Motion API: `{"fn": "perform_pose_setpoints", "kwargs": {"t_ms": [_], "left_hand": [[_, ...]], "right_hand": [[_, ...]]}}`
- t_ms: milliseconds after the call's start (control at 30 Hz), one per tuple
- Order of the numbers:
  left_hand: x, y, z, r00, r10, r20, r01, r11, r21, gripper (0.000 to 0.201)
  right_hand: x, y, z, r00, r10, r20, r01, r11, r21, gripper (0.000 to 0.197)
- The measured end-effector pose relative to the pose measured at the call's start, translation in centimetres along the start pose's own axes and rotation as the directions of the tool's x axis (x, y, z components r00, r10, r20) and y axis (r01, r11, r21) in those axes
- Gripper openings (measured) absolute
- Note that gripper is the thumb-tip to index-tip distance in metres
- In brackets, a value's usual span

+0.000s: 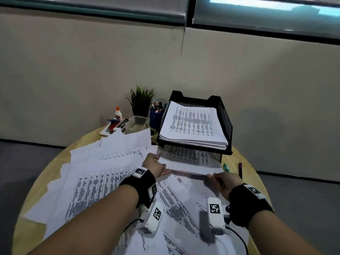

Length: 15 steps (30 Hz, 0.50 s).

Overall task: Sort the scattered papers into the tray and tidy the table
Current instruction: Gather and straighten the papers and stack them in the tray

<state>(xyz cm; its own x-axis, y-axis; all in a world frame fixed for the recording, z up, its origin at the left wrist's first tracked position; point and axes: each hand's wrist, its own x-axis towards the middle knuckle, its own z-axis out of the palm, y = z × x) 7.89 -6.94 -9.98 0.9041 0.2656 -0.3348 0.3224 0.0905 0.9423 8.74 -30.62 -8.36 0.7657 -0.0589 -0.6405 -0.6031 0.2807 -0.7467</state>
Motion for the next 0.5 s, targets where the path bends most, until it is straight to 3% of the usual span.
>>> {"fn": "perform_pose_setpoints", "kwargs": {"t_ms": [67,167,300,400,500], "left_hand": [[1.3,0.5,0.5,0.999,0.037,0.005,-0.037,0.999,-0.018,0.031],[3.2,1.0,0.9,0.999,0.051,-0.007,-0.051,0.999,0.017,0.03],[5.0,1.2,1.6,0.996,0.086,-0.018,-0.079,0.968,0.24,0.018],[5.2,1.4,1.6,0.979,0.201,0.039,-0.177,0.734,0.655,0.03],[4.1,1.5,1.3,0.973,0.224,0.065,-0.204,0.681,0.703,0.034]], "right_hand": [[1.6,0.0,0.4,0.998,-0.054,-0.04,0.056,0.997,0.06,0.005],[3.8,0.3,0.7,0.992,-0.123,-0.04,0.128,0.975,0.183,0.011],[5.4,0.3,0.7,0.985,-0.166,-0.042,0.17,0.969,0.178,0.013],[5.3,0.4,0.6,0.984,-0.177,-0.032,0.18,0.978,0.106,0.012],[4.3,0.5,0.4,0.976,-0.207,-0.075,0.21,0.977,0.038,0.012]]}}
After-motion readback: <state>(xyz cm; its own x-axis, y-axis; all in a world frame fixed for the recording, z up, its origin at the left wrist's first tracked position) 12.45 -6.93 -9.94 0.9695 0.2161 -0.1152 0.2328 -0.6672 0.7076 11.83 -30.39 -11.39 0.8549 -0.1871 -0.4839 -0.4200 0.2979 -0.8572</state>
